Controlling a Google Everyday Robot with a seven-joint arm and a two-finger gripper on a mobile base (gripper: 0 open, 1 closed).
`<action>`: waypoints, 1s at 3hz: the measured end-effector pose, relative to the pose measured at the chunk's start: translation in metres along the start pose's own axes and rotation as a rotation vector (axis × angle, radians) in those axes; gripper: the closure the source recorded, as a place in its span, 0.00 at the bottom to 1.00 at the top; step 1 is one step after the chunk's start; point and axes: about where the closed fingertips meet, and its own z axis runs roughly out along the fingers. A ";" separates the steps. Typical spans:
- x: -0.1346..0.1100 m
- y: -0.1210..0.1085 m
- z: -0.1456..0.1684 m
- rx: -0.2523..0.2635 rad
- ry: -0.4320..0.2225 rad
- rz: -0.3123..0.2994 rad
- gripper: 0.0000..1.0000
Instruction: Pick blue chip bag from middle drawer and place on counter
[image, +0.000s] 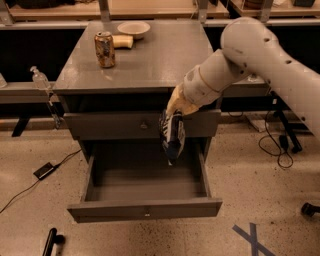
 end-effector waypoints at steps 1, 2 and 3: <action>0.017 -0.018 -0.046 0.162 0.002 -0.076 1.00; 0.039 -0.053 -0.093 0.364 0.092 -0.232 1.00; 0.048 -0.074 -0.107 0.461 0.199 -0.272 1.00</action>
Offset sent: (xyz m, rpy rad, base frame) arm 0.0284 -0.0157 0.1613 0.4558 -0.3899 0.3008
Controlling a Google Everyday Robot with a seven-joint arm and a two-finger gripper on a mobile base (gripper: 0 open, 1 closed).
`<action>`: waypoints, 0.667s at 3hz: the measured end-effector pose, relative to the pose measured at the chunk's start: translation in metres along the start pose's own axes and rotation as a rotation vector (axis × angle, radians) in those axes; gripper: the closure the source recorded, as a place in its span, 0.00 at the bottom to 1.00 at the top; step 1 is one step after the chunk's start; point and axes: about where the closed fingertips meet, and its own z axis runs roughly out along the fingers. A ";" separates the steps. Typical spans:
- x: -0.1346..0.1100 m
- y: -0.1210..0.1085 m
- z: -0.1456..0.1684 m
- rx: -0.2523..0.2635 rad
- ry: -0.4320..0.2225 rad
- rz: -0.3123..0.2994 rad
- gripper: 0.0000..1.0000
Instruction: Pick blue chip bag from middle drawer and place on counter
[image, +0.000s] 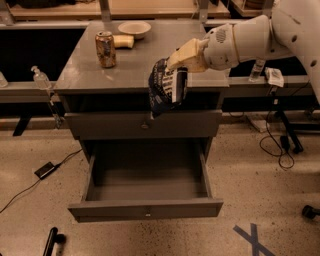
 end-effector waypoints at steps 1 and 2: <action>0.010 -0.016 0.019 0.015 0.101 0.008 1.00; 0.042 -0.022 0.042 0.021 0.227 0.092 1.00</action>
Offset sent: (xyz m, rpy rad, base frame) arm 0.1013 0.0649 0.0472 0.3001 0.0052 -0.4465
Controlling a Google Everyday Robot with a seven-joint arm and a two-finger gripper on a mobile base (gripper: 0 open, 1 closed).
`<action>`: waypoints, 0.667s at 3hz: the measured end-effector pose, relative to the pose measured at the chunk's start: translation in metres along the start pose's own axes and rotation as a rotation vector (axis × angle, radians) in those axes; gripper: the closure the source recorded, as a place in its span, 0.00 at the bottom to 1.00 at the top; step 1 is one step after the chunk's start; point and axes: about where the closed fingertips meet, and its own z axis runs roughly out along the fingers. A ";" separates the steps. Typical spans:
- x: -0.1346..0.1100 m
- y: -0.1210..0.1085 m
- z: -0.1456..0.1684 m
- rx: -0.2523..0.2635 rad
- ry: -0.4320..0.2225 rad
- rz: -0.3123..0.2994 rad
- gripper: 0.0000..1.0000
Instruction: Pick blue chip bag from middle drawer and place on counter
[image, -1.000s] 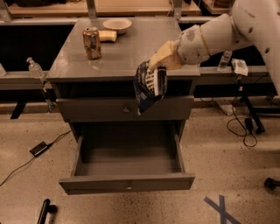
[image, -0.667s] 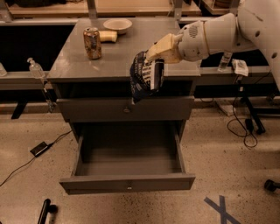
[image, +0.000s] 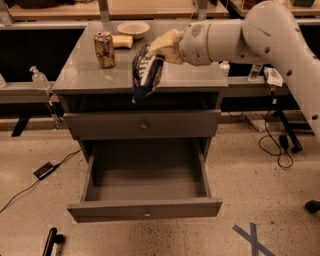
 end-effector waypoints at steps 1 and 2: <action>0.048 -0.007 0.030 0.005 0.098 0.125 1.00; 0.088 -0.003 0.031 -0.005 0.161 0.207 1.00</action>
Offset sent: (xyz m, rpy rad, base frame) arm 0.1246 -0.0176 0.0572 0.2030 0.1470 -0.2974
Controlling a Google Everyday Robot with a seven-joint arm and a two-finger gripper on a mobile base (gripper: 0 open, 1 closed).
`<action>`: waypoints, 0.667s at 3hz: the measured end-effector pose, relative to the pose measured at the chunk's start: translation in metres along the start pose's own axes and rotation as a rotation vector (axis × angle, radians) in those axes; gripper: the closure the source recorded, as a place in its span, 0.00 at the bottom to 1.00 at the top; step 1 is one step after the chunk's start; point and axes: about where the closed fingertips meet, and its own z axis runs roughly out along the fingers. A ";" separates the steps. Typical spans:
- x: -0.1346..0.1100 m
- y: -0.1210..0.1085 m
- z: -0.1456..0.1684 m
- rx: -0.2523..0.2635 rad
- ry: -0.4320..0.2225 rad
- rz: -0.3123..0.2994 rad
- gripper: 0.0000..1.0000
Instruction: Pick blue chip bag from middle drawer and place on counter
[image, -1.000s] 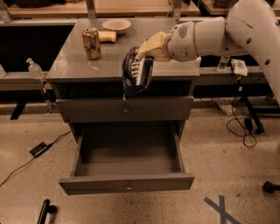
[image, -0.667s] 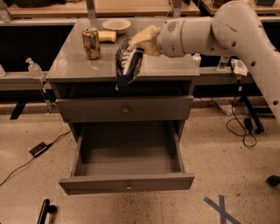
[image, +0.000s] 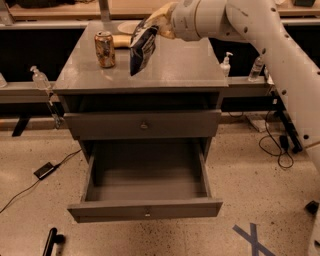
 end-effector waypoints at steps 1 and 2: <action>0.029 0.018 0.006 -0.018 0.042 0.069 1.00; 0.050 0.039 0.019 -0.016 0.061 0.110 1.00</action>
Offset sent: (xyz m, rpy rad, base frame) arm 0.0998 -0.0460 -0.0386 0.0965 0.0834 -0.1203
